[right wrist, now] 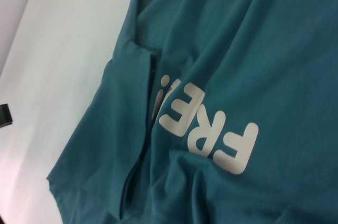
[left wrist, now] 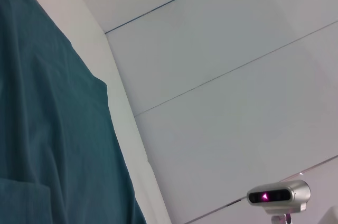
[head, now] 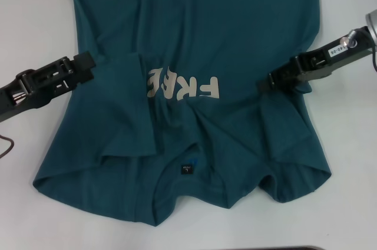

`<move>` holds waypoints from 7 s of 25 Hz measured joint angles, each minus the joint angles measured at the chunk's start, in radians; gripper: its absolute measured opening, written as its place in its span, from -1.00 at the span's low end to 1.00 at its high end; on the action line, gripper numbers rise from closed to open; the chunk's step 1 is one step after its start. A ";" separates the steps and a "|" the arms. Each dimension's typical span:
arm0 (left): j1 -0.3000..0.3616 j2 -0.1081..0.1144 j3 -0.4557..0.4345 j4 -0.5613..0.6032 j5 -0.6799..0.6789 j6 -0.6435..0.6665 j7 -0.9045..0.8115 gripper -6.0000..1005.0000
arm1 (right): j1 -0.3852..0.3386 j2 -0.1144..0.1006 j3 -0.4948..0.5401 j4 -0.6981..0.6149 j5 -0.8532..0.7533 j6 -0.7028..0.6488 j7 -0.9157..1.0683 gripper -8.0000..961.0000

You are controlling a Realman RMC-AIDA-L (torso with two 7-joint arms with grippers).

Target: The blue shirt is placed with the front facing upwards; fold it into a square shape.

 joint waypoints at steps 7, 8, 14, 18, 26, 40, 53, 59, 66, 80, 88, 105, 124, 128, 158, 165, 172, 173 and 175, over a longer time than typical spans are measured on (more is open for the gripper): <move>0.001 0.000 -0.007 0.000 0.000 -0.012 -0.005 0.49 | 0.008 0.029 -0.009 0.015 0.005 0.049 0.002 -0.01; 0.001 0.000 -0.009 0.000 0.000 -0.014 -0.006 0.50 | 0.009 0.034 -0.010 0.015 0.005 0.056 0.002 -0.02; 0.007 0.000 -0.015 0.000 0.000 -0.020 -0.013 0.50 | 0.011 0.042 -0.010 0.015 0.008 0.058 0.011 -0.01; 0.014 0.002 -0.016 0.000 0.000 -0.025 -0.014 0.50 | 0.017 0.050 -0.009 0.016 0.009 0.058 0.029 -0.01; 0.016 0.005 -0.016 0.001 0.000 -0.034 -0.017 0.50 | 0.021 0.057 -0.014 0.017 0.019 0.058 0.075 -0.01; 0.016 0.005 -0.016 0.002 0.000 -0.035 -0.020 0.50 | 0.031 0.055 -0.141 -0.040 -0.164 0.048 0.092 -0.01; 0.020 0.005 -0.016 0.003 0.000 -0.036 -0.022 0.50 | 0.004 0.053 -0.138 -0.075 -0.167 0.025 0.088 -0.01; 0.021 0.005 -0.016 0.004 0.000 -0.036 -0.022 0.50 | 0.008 0.062 -0.146 -0.075 -0.168 0.029 0.084 -0.01; 0.023 0.005 -0.016 0.005 0.000 -0.037 -0.022 0.50 | 0.007 0.070 -0.151 -0.077 -0.164 0.032 0.082 -0.01; 0.024 0.005 -0.016 0.005 0.000 -0.036 -0.022 0.50 | 0.014 0.085 -0.146 -0.076 -0.022 -0.048 0.025 0.00; 0.024 0.006 -0.016 0.005 0.000 -0.036 -0.022 0.50 | 0.006 0.063 -0.124 -0.063 0.062 -0.100 -0.015 0.00; 0.020 0.006 -0.016 0.005 0.000 -0.043 -0.029 0.50 | -0.055 -0.014 -0.103 -0.074 -0.023 -0.019 0.064 0.00; 0.026 0.006 -0.016 0.005 0.000 -0.047 -0.029 0.50 | -0.060 -0.010 -0.054 -0.051 -0.062 0.093 0.093 0.00; 0.027 0.006 -0.016 0.005 0.000 -0.047 -0.029 0.50 | -0.049 -0.009 -0.057 -0.008 -0.062 0.131 0.093 0.00; 0.023 0.005 -0.016 0.005 0.000 -0.050 -0.029 0.49 | -0.057 0.012 -0.044 0.015 0.185 0.232 0.005 0.01; 0.025 0.005 -0.012 0.005 0.000 -0.046 -0.007 0.50 | -0.076 0.006 0.001 0.015 0.192 0.198 -0.069 0.01; 0.031 0.001 -0.033 0.004 -0.004 -0.011 0.062 0.50 | -0.112 -0.010 0.096 0.035 0.276 0.135 -0.119 0.01; 0.031 0.002 -0.032 0.002 -0.005 -0.005 0.062 0.50 | -0.114 -0.022 0.101 0.050 0.290 0.114 -0.129 0.01; 0.032 0.007 -0.028 0.000 -0.005 0.005 0.057 0.50 | -0.118 -0.041 0.105 0.074 0.314 0.081 -0.148 0.01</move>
